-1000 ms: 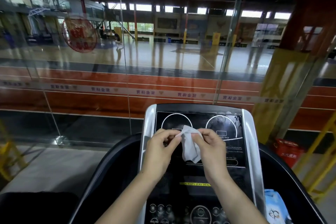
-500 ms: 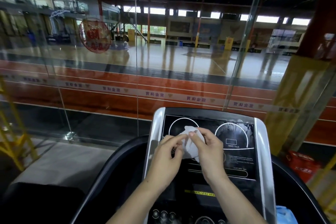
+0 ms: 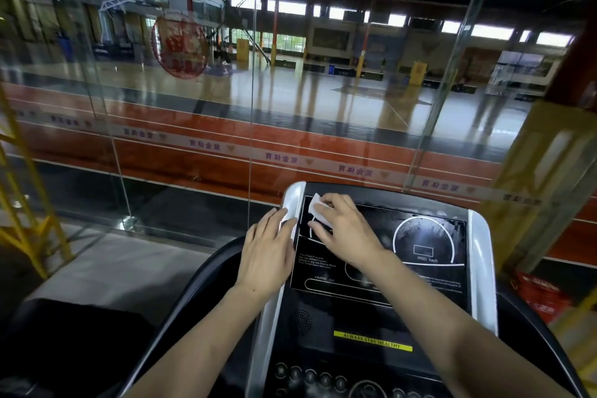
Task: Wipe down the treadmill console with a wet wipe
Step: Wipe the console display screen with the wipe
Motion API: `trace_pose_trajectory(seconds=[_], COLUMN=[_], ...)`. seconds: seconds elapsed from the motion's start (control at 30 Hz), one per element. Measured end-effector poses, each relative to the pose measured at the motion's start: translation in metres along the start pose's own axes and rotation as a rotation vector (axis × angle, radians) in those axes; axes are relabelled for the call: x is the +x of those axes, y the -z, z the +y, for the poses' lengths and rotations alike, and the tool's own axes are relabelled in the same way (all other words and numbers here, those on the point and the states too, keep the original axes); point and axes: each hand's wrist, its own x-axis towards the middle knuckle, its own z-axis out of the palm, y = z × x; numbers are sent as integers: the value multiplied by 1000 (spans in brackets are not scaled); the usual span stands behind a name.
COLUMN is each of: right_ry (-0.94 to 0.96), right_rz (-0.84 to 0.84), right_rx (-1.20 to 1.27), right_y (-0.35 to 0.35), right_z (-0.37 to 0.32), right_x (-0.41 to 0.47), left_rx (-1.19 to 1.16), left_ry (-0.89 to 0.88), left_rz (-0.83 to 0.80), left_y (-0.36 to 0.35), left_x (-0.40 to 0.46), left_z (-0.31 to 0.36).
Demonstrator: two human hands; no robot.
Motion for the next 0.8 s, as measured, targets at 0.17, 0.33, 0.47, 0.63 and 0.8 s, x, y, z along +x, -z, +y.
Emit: trace_pose_trajectory(seconds=[0.17,0.33,0.47,0.63,0.8], right_ry=[15,4,-14,86,54], right_rz=[62,124,146,66,7], right_rx=[3,49,13,-46,-61], right_y=[-7,-13,-25,-30,-25], right_z=[6,5,-2,-12,-13], right_x=[-1,17,25,-20,-14], left_rx=[19,25,46,66,63], left_ry=[-14,-5,-3,9,14], left_rz=[-8,-67,-53,-1,-16], left_y=[-13,-24,-29,-34,-36], left_x=[6,9,5,-1,-2], left_z=[-3,-2,-5,-8,-8])
